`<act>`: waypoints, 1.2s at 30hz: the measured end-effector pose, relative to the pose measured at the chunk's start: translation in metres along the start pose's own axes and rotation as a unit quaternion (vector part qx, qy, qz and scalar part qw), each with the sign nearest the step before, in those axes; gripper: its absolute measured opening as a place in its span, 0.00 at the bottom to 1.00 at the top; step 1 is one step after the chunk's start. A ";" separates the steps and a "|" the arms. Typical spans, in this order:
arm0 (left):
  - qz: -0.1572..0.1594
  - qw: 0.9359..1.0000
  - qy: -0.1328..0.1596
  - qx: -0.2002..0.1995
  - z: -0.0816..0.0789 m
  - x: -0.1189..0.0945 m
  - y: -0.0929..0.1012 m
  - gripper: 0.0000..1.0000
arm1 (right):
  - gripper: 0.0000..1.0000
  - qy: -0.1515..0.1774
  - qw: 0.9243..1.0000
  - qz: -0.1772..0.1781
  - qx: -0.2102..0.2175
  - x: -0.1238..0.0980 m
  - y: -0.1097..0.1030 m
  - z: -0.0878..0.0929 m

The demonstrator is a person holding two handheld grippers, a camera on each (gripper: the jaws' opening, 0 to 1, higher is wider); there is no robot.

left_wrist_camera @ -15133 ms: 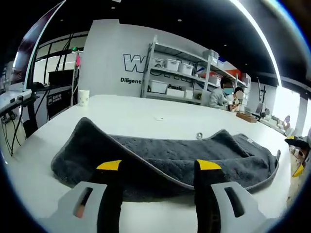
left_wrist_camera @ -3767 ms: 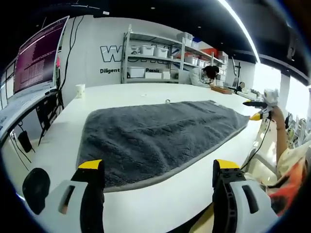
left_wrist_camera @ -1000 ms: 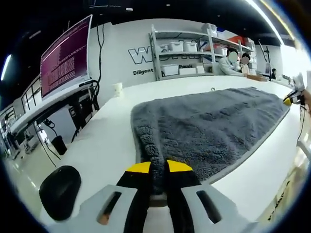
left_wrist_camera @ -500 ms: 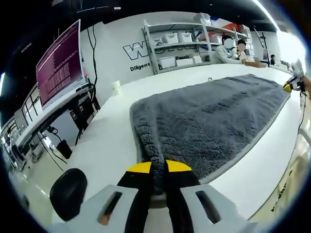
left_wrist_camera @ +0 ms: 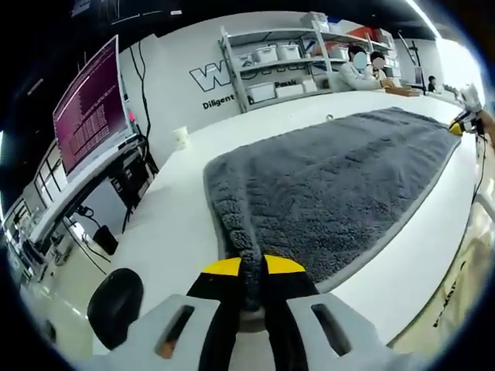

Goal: Open the folded towel by lifting each exposed corner and separating the folded layers until the towel lies flat within the target outline without major curled edges

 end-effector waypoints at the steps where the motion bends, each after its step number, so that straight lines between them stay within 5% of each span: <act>1: 0.000 1.000 0.000 0.001 0.000 0.000 0.000 0.08 | 0.01 0.000 1.000 0.000 0.000 0.000 0.000 0.000; 20: -0.023 1.000 0.011 -0.009 0.002 -0.003 -0.006 0.26 | 0.02 -0.002 1.000 0.001 0.006 -0.002 -0.001 0.002; 25: -0.023 1.000 0.016 -0.003 -0.002 -0.007 -0.004 0.46 | 0.02 -0.003 1.000 0.002 0.004 -0.003 0.000 0.003; 30: 0.013 0.999 0.030 -0.034 -0.004 -0.008 -0.001 0.75 | 0.04 -0.003 1.000 0.009 -0.002 -0.003 0.000 0.002; 33: 0.033 0.997 0.044 -0.046 -0.005 -0.008 0.001 0.78 | 0.06 -0.003 1.000 0.011 -0.001 -0.003 0.001 0.002; 36: 0.035 0.993 0.094 -0.067 -0.011 -0.010 0.000 0.76 | 0.06 -0.003 1.000 0.013 -0.002 -0.004 0.001 0.002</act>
Point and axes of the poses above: the point that each gripper's makers call its tool centre point, and the gripper's own axes: x roughly forward along the fingers, y roughly to its right, z roughly out of its underside, the point moved 10 cm from there along -x, roughly backward along the fingers, and after that the axes turned 11 degrees about z, right-handed, at the moved point
